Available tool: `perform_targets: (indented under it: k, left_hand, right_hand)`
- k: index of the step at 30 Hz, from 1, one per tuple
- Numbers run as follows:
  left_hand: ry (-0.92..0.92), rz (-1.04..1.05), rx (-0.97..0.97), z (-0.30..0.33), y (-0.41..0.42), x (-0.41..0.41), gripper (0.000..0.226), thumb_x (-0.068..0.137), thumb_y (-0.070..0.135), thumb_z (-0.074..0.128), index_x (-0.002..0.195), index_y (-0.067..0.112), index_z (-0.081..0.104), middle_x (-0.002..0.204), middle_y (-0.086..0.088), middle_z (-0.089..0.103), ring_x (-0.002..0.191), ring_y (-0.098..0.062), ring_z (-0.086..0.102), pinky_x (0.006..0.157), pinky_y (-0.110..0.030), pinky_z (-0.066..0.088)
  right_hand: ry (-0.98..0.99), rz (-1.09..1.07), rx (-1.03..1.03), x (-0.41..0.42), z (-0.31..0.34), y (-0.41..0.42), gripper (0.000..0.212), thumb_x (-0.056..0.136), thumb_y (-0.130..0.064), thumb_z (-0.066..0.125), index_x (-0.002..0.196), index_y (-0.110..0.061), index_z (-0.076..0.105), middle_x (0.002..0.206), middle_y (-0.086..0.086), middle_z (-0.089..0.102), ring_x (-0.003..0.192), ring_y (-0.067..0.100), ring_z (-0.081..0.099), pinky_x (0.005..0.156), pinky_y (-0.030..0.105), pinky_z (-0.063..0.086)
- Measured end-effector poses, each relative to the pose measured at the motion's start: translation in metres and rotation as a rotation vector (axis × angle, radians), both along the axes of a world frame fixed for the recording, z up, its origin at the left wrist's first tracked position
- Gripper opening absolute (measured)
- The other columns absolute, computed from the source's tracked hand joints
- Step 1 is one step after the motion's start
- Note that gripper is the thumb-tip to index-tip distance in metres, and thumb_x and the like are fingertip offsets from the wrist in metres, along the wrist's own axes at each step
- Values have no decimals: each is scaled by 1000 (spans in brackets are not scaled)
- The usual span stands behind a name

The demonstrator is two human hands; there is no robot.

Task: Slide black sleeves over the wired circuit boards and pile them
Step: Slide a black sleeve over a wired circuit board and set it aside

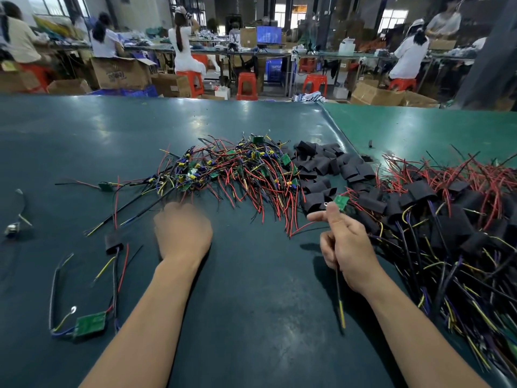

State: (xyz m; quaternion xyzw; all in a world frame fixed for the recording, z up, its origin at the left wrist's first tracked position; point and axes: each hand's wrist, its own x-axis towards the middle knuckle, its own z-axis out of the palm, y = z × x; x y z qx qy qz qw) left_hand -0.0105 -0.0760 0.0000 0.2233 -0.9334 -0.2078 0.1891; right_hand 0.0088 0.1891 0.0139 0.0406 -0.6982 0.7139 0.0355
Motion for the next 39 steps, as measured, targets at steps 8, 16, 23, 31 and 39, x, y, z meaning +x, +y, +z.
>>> perform_targets:
  k: [8,16,23,31,39]
  left_hand:
    - [68,27,-3,2,-3,0,29,93,29,59,115,11,67,119,-16,60,114,-39,48,98,-45,38]
    - [116,34,-33,5,-4,4,34,89,10,57,123,13,64,125,-14,58,118,-36,43,100,-41,33]
    - [378,-527,-257,20,61,8,16,88,25,65,94,15,75,100,-3,69,103,-29,55,84,-40,42]
    - [-18,-1010,-387,38,136,-63,47,87,18,64,133,16,54,139,-4,51,127,-28,42,106,-43,38]
    - [22,-1002,-717,27,121,-76,38,95,28,50,133,27,51,131,2,53,123,-23,41,96,-36,36]
  right_hand:
    - [-95,156,187,4,6,1,58,103,-46,38,88,-3,74,36,5,39,30,12,31,34,18,25]
    - [-74,-8,284,2,-2,3,40,90,-31,71,75,7,68,52,5,40,44,12,28,42,17,26]
    - [-80,-80,263,1,-8,9,4,88,-15,73,85,-17,76,59,-10,63,48,2,49,51,11,41]
    - [-108,12,69,5,-2,10,62,100,-14,54,151,-26,21,67,13,72,28,12,42,31,16,30]
    - [-12,-52,-78,7,2,7,32,94,-2,61,120,-19,54,72,2,71,45,19,62,38,25,46]
